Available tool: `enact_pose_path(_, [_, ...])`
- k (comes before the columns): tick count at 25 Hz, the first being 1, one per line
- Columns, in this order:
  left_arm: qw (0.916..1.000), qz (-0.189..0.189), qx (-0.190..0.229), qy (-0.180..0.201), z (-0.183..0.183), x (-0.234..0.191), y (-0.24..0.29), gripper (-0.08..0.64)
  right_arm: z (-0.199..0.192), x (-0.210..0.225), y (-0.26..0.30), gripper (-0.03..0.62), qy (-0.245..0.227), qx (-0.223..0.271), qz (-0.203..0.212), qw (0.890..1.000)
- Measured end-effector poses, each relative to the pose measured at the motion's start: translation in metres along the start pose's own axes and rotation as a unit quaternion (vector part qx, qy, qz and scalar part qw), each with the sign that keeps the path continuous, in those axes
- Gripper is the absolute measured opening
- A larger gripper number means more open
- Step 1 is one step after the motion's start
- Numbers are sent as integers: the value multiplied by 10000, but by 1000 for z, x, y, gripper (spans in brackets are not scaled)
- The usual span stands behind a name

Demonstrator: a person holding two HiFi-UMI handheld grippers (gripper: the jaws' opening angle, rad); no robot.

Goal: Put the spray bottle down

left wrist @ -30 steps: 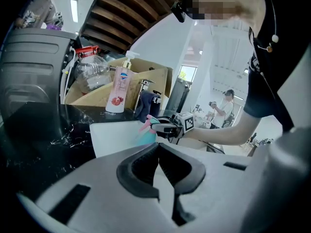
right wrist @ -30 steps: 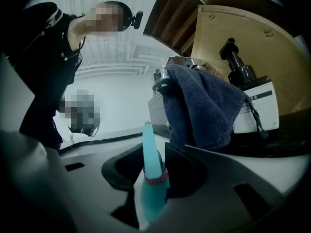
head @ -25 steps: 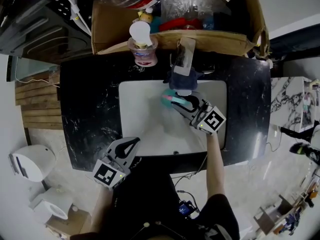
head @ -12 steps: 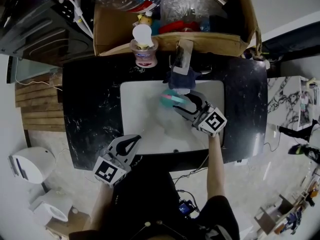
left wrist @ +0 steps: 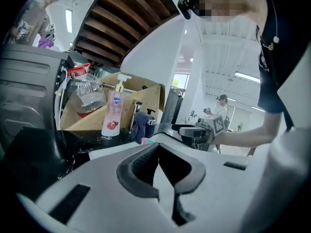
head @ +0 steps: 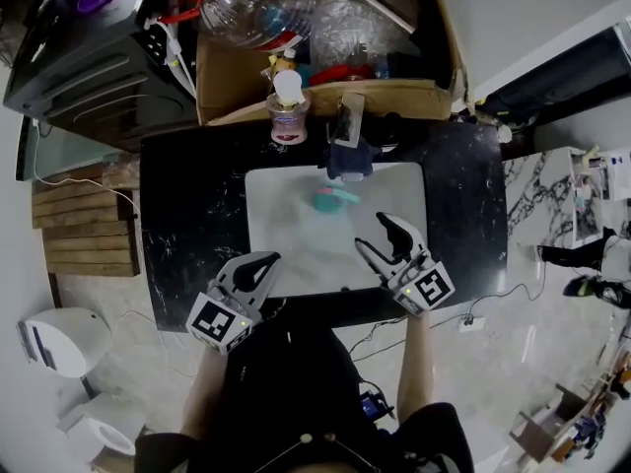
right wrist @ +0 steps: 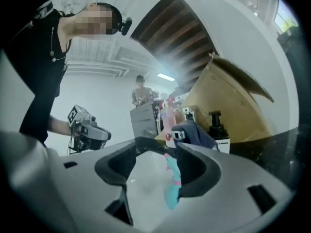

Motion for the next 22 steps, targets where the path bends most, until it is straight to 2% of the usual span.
enact_pose_path(5, [9996, -72, 224, 177, 17, 8, -11, 6, 33, -71, -3, 225, -51, 515, -18, 9987])
enact_pose_path(8, [9986, -90, 400, 338, 29, 13, -19, 6, 43, -101, -6, 135, -267, 542, -81, 9981])
enact_pose_path(14, [9943, 62, 862, 630, 54, 26, -44, 6, 65, -135, -25, -3, -431, 781, -536, 9946])
enact_pose_path(22, [9887, 288, 1329, 625, 63, 29, -66, 6, 75, -153, -50, 0, -408, 1115, -1025, 9876])
Point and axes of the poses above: the fingertips, and each gripper's own axes: y forward along the fingers, x to its right, z out of its top, the point moved 9 cm from there along -y, backward along the fingers, and after that the axes turned 5 degrees about -x, right-handed, at the moved point
